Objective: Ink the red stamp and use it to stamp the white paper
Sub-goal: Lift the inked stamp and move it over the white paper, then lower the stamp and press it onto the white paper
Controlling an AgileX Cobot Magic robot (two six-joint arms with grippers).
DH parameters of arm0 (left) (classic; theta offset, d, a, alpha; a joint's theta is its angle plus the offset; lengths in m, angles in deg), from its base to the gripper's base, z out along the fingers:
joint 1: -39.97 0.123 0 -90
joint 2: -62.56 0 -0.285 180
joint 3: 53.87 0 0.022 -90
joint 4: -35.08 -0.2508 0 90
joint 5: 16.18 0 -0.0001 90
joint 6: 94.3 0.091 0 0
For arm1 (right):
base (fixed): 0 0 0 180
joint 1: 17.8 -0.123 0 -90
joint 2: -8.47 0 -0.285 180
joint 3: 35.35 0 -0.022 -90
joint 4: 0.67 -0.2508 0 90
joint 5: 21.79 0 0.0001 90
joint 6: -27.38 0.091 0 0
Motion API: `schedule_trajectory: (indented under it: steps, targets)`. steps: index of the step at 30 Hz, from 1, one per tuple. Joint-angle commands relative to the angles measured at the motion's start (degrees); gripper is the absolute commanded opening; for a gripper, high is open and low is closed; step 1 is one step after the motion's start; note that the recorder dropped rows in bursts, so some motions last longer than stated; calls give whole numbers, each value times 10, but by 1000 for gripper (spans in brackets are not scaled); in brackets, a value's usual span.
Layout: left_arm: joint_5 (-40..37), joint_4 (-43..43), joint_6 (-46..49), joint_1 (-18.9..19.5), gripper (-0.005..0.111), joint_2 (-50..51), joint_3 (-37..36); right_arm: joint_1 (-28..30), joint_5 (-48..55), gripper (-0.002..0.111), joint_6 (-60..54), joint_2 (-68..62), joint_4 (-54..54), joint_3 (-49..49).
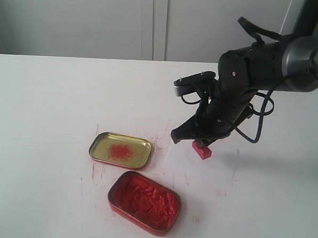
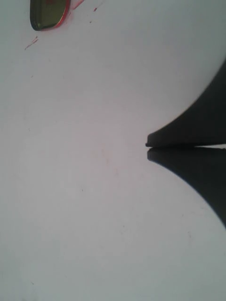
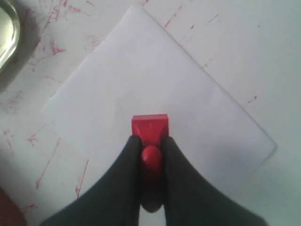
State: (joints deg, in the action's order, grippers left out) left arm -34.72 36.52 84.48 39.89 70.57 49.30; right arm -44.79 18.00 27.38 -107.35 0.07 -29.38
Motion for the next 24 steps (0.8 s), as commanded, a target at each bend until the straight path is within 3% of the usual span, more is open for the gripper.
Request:
schedule_trajectory:
  steps: [1, 24]
  targets:
    - [-5, 0, -1, 1, 0, -2, -4, 7, -13, 0, 0, -16, 1, -3]
    - [-5, 0, -1, 1, 0, -2, -4, 8, -47, 0, 9, -29, -2, -3]
